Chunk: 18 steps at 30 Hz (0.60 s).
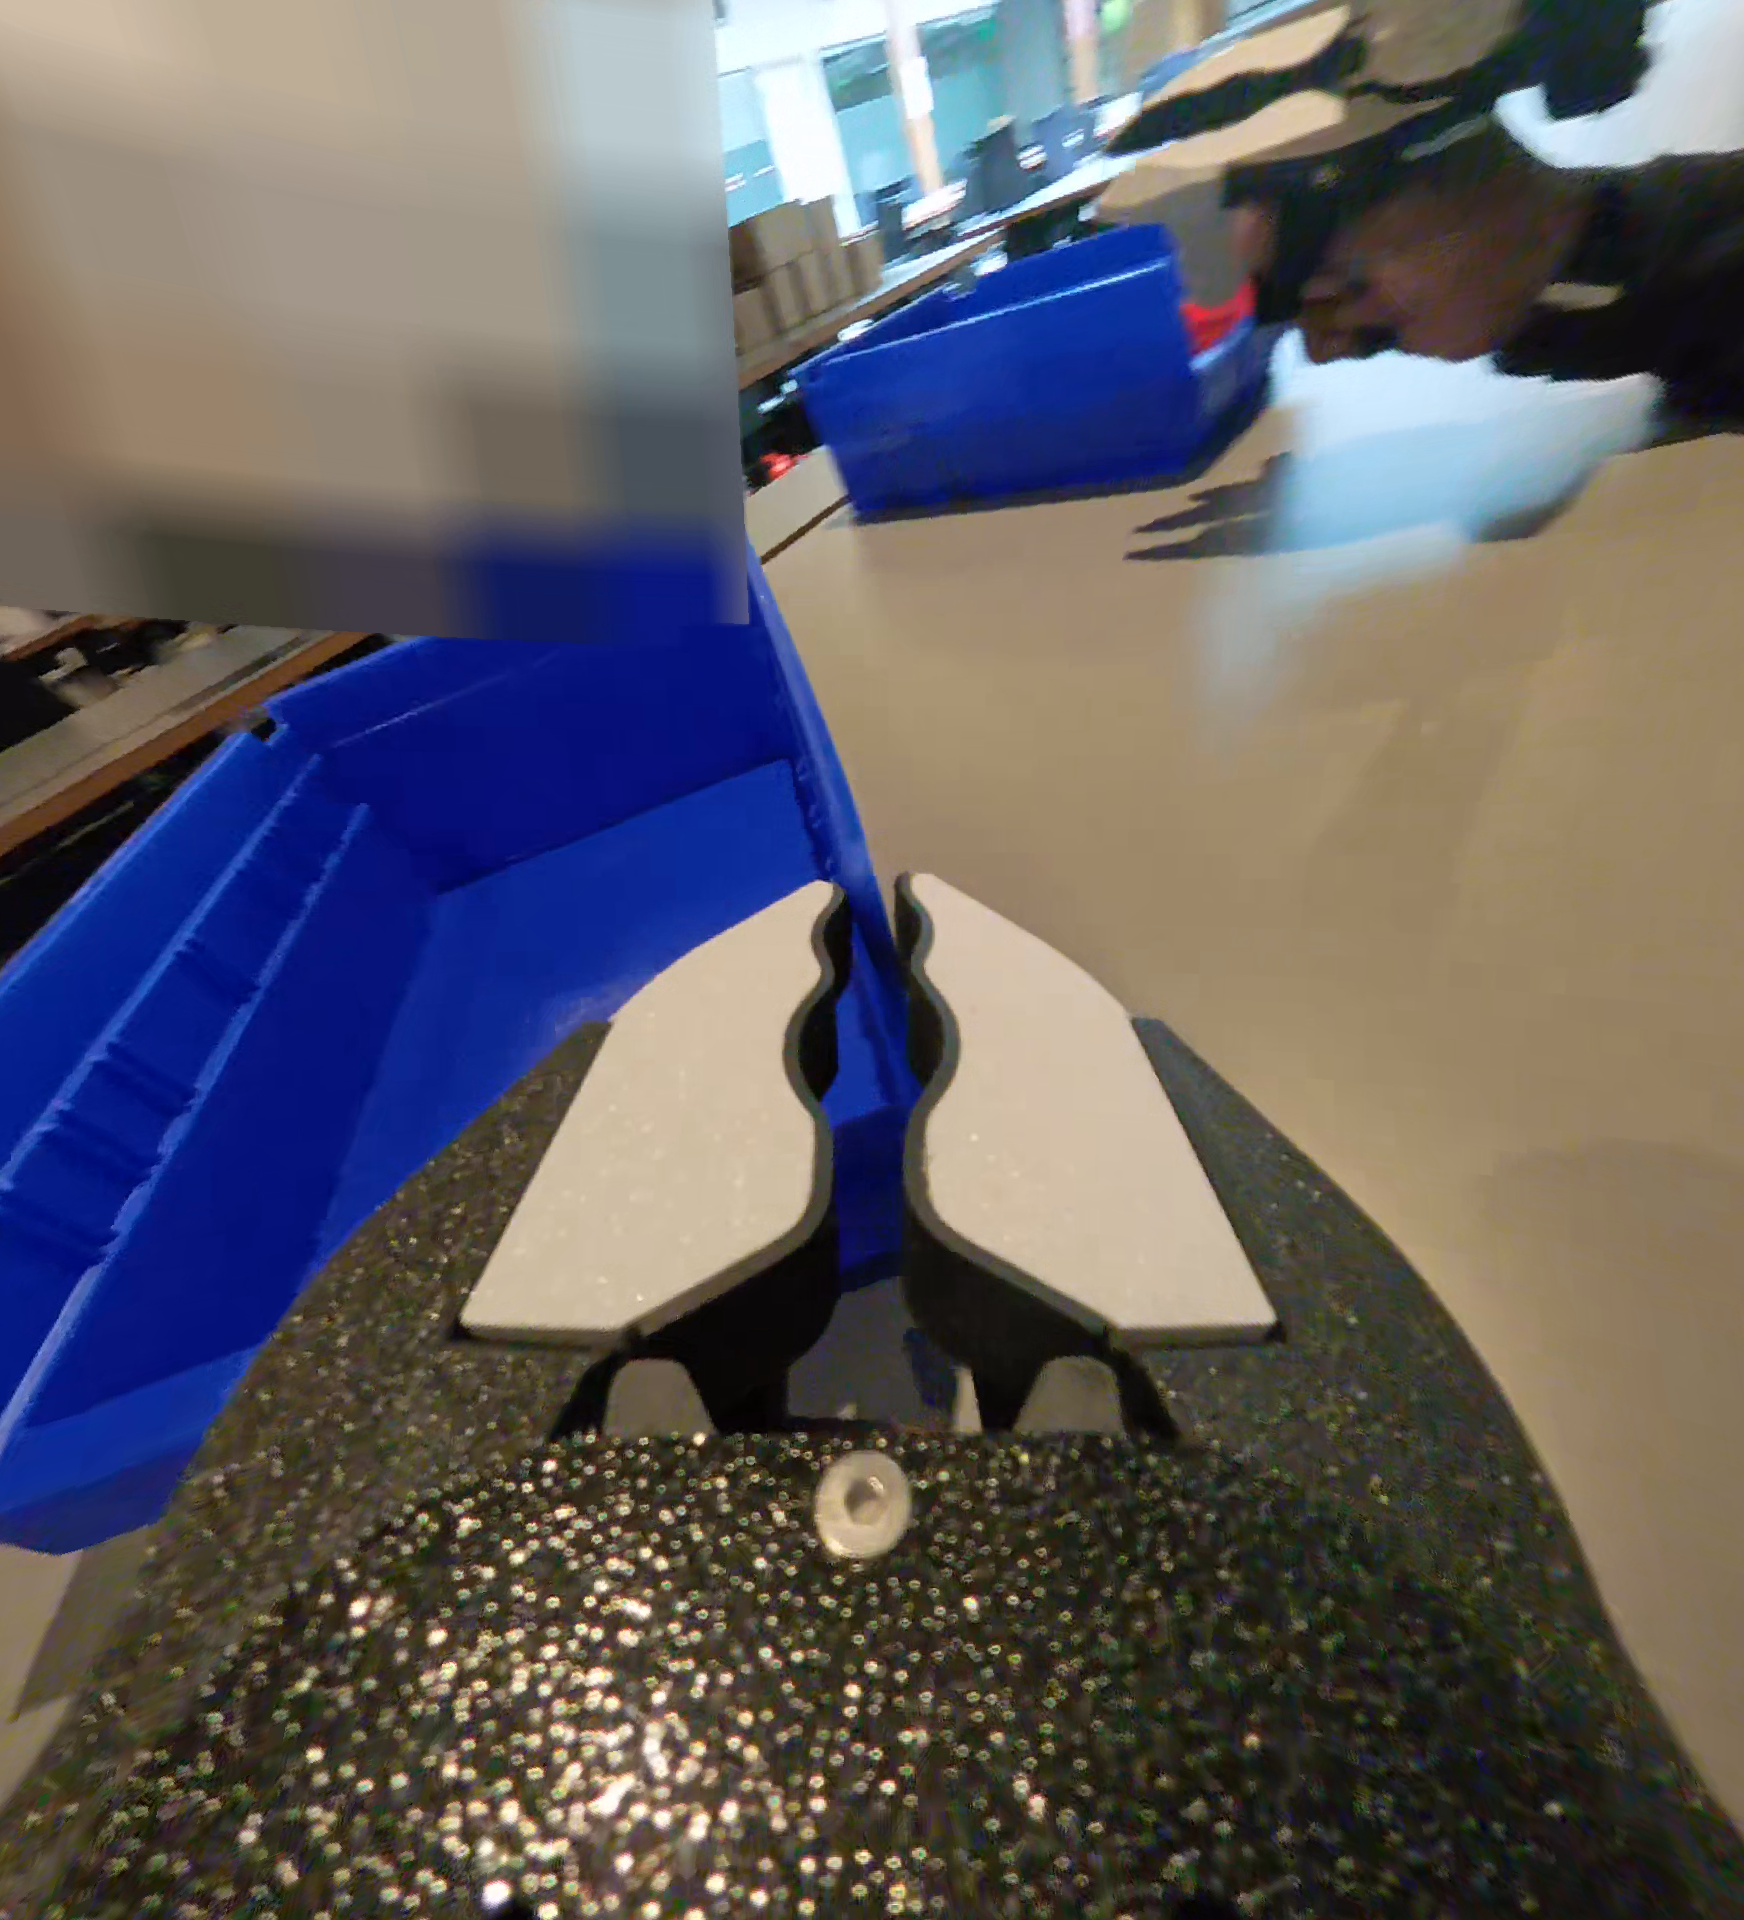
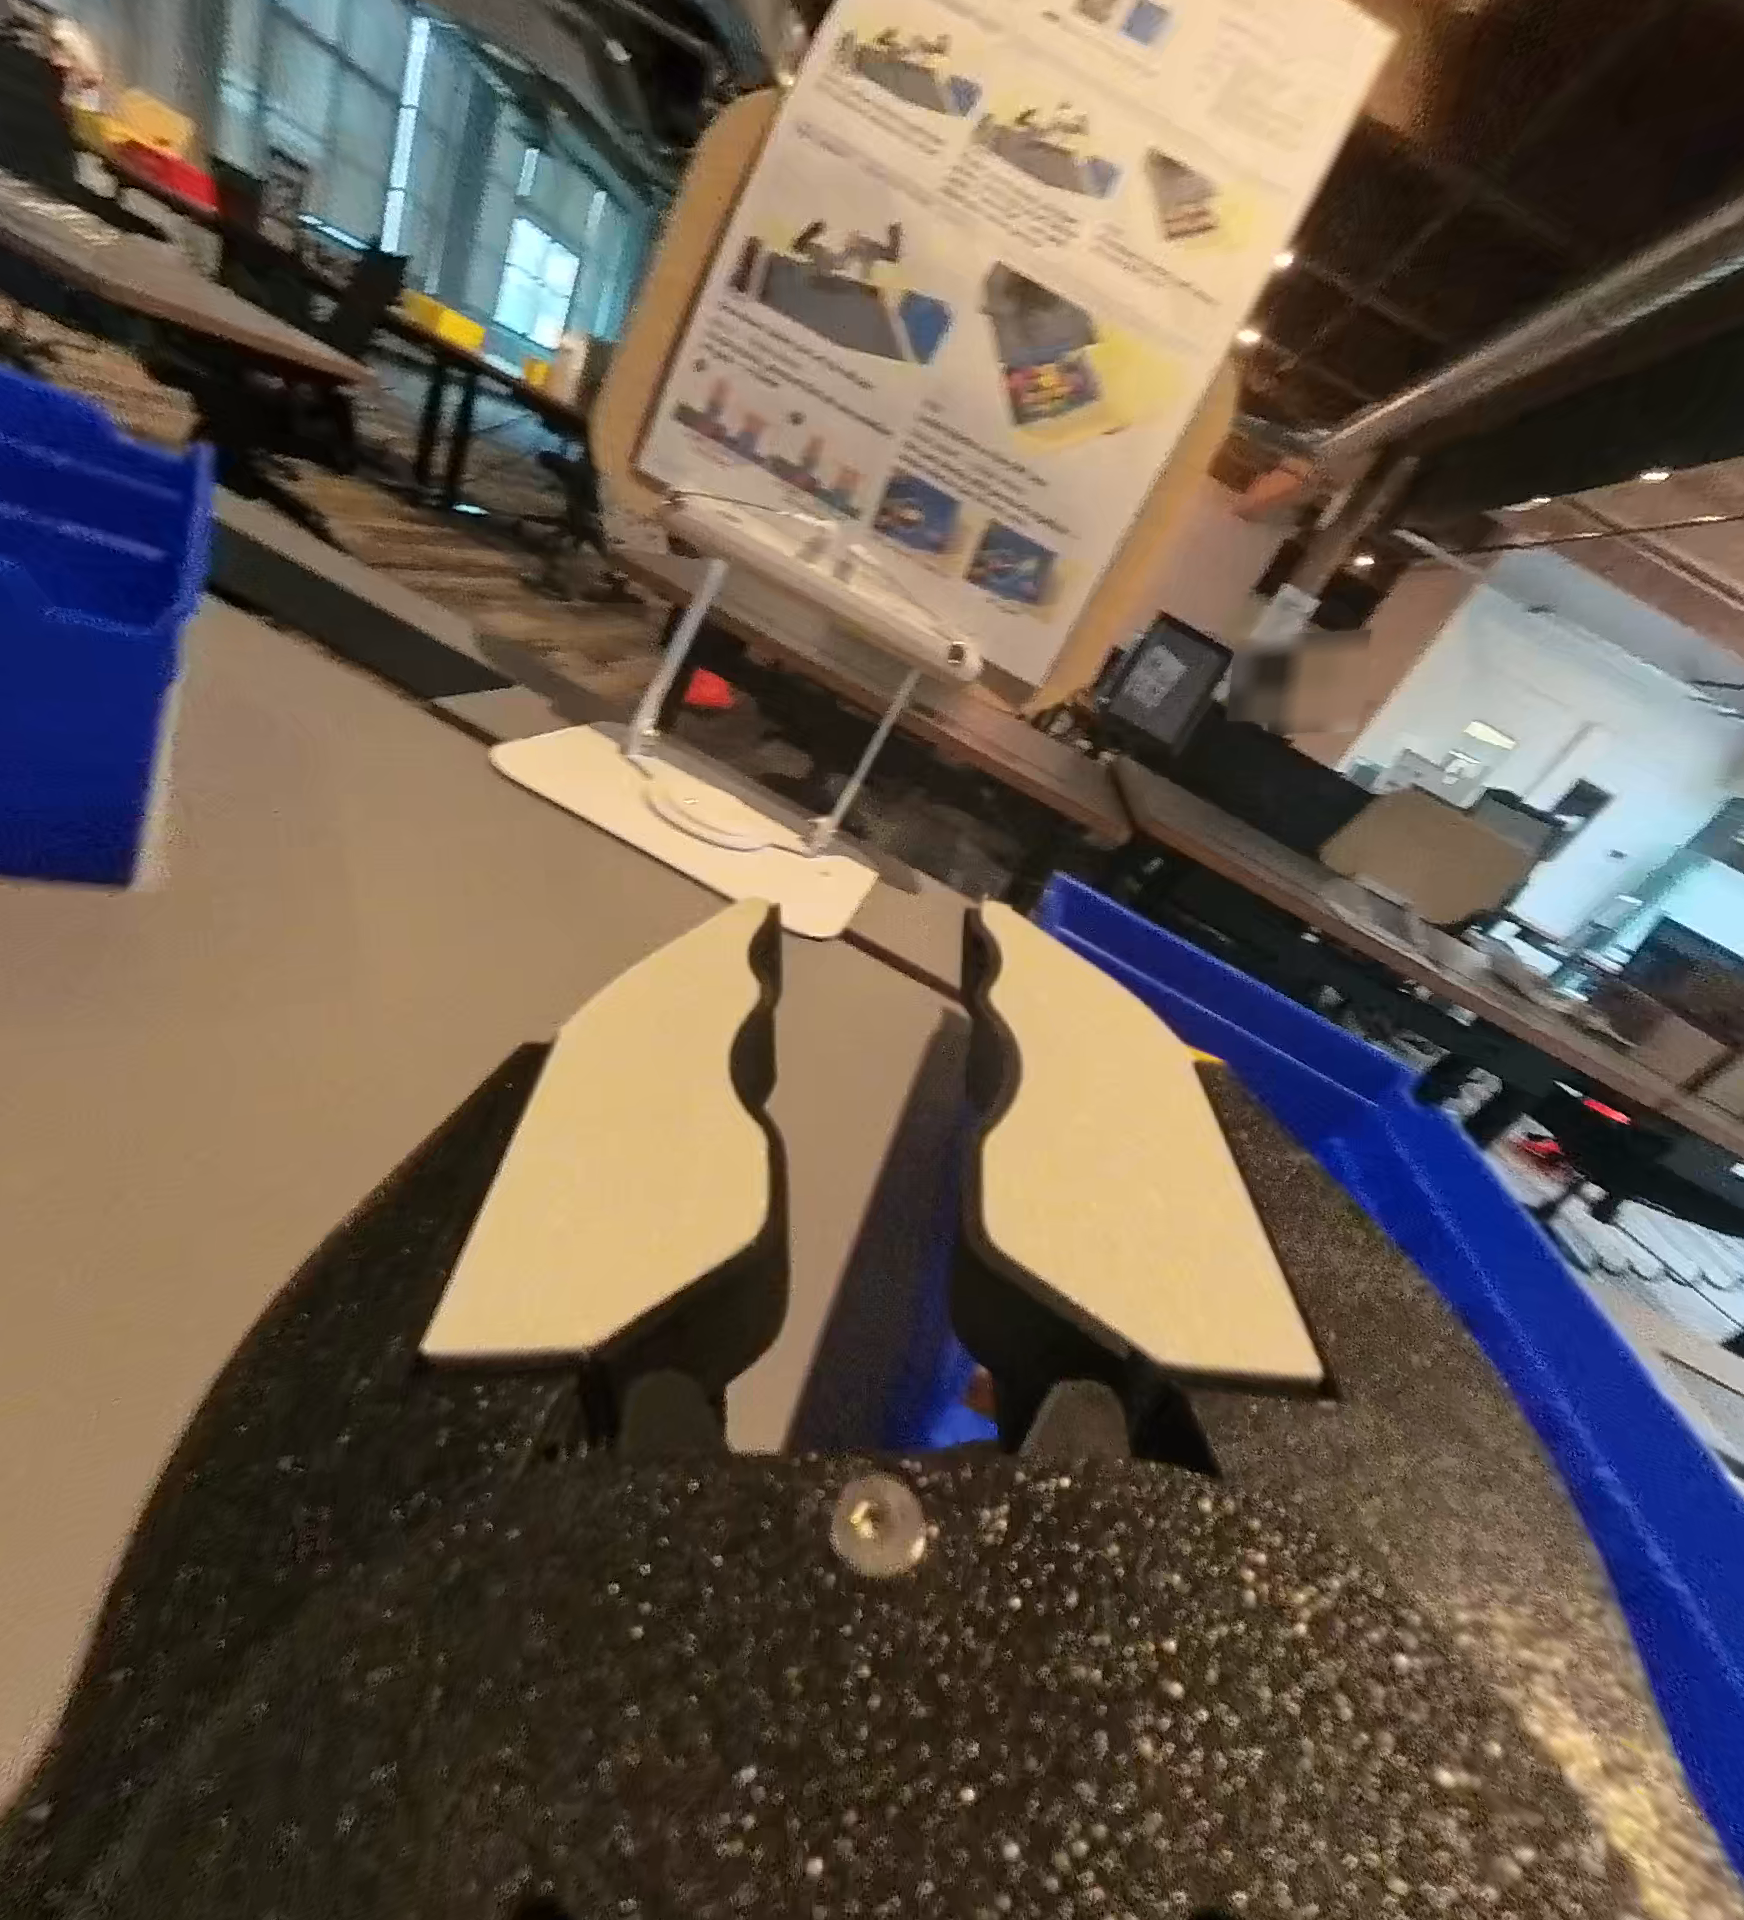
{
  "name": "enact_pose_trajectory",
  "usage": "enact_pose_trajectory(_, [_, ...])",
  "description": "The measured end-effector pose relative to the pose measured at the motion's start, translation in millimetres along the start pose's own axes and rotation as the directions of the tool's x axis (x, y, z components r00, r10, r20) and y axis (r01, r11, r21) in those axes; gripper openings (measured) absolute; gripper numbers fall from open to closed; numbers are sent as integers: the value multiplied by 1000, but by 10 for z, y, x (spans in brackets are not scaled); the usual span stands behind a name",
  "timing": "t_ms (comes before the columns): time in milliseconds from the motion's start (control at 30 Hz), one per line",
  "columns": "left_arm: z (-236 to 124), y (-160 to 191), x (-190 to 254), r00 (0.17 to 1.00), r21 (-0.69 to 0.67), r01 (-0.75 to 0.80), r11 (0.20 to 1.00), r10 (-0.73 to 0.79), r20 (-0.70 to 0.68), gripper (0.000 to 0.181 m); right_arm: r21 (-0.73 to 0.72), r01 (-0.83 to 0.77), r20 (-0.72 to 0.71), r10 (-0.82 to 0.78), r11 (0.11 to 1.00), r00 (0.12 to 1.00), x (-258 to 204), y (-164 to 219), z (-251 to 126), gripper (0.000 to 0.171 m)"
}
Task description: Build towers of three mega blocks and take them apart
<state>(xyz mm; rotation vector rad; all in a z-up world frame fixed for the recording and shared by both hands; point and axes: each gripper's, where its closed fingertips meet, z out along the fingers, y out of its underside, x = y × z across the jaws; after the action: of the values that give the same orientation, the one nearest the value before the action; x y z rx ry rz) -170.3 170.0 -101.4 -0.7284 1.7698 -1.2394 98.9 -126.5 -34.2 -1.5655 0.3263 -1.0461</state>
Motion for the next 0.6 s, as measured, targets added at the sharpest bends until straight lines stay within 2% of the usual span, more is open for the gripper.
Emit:
enact_pose_trajectory(33, [11,-27,83,999,13,-4,1000,4,-44,7,1,-3,-27,3,1000,1000,84,10,-33,33])
enact_pose_trajectory(167, [39,-134,402,978,62,-9,998,21,-208,7,-46,-52,-59,49,998,997,286,171,-95,33])
enact_pose_trajectory(333, [11,-256,794,907,110,16,994,32,-420,7,-162,-74,-94,59,984,994,391,424,-62,37])
enact_pose_trajectory(600, [-102,-350,1149,786,128,62,990,31,-617,5,-301,-155,-164,109,941,980,538,727,-63,38])
